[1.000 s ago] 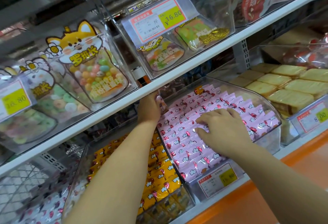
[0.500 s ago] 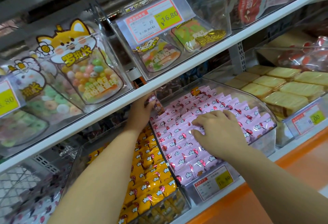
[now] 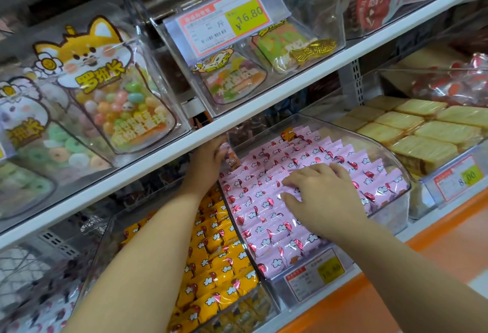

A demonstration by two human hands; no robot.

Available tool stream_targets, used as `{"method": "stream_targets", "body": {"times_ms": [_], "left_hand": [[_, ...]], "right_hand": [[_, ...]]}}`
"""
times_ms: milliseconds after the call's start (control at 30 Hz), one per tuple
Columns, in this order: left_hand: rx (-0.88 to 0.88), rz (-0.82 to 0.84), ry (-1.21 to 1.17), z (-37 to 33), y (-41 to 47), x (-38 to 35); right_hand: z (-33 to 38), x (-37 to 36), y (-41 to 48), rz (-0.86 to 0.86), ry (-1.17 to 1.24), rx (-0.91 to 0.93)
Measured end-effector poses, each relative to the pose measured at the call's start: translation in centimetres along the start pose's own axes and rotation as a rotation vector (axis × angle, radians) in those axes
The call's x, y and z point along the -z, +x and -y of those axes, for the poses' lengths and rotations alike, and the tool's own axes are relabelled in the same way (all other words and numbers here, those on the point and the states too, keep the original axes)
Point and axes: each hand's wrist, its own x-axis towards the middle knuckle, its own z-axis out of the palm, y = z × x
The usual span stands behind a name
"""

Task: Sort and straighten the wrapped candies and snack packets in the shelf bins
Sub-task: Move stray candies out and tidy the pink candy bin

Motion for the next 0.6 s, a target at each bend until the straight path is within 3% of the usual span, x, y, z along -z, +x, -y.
{"method": "stream_targets", "body": {"times_ms": [133,267,367,500,600], "left_hand": [[-0.089,0.073,0.049,-1.4,1.0,-0.3],[0.143,0.095,-0.066,-0.5,1.4,0.4],[0.285,-0.004,-0.105,0.6,0.7,0.7],[0.328,-0.225,-0.192,0.4,-0.4,1.2],[0.305,-0.19,-0.213,0.6,-0.7,1.3]], "right_hand": [[0.0,0.0,-0.1,0.001,0.01,0.0],[0.0,0.2,-0.2,0.007,0.012,0.002],[0.0,0.3,-0.2,0.008,0.003,0.003],[0.1,0.2,-0.1,0.0,-0.001,-0.001],[0.1,0.1,-0.2,-0.004,-0.001,-0.006]]}}
